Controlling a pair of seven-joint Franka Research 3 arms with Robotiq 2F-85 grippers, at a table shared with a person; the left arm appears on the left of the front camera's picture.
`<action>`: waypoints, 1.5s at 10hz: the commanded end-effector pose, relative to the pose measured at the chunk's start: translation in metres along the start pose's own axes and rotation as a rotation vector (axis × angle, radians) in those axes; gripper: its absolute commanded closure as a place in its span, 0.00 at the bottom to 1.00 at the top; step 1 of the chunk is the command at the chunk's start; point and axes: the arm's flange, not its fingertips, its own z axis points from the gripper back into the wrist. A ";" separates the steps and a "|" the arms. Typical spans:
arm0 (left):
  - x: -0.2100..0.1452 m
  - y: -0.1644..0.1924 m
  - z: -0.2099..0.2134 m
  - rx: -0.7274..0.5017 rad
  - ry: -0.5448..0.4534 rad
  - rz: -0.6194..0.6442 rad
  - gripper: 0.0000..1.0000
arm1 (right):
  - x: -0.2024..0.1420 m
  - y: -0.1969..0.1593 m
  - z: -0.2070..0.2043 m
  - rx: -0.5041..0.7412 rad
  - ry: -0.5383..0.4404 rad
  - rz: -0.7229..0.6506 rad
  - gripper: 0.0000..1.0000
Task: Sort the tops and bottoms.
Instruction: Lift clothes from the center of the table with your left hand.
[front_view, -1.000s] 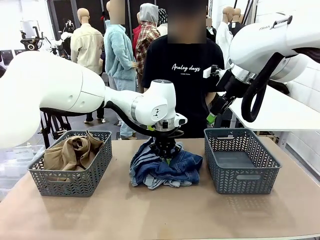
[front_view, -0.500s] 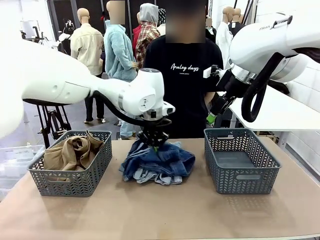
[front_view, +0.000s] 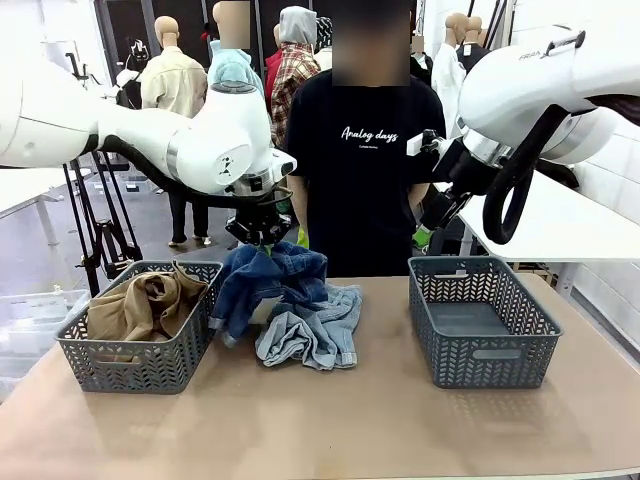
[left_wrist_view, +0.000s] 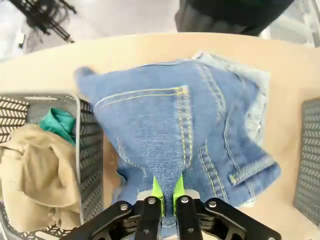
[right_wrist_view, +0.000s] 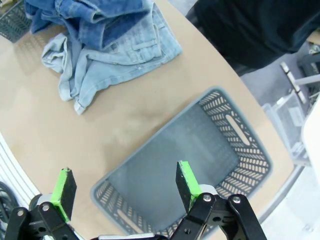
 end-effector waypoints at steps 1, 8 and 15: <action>-0.001 -0.016 -0.020 0.014 0.044 -0.073 1.00 | -0.001 0.001 0.000 -0.001 0.003 0.000 0.00; 0.035 0.036 0.094 0.023 -0.145 0.064 1.00 | -0.001 0.001 0.000 -0.001 0.003 0.000 0.00; 0.004 0.014 0.183 -0.037 -0.283 0.002 1.00 | -0.001 0.001 0.000 -0.001 0.003 0.000 0.00</action>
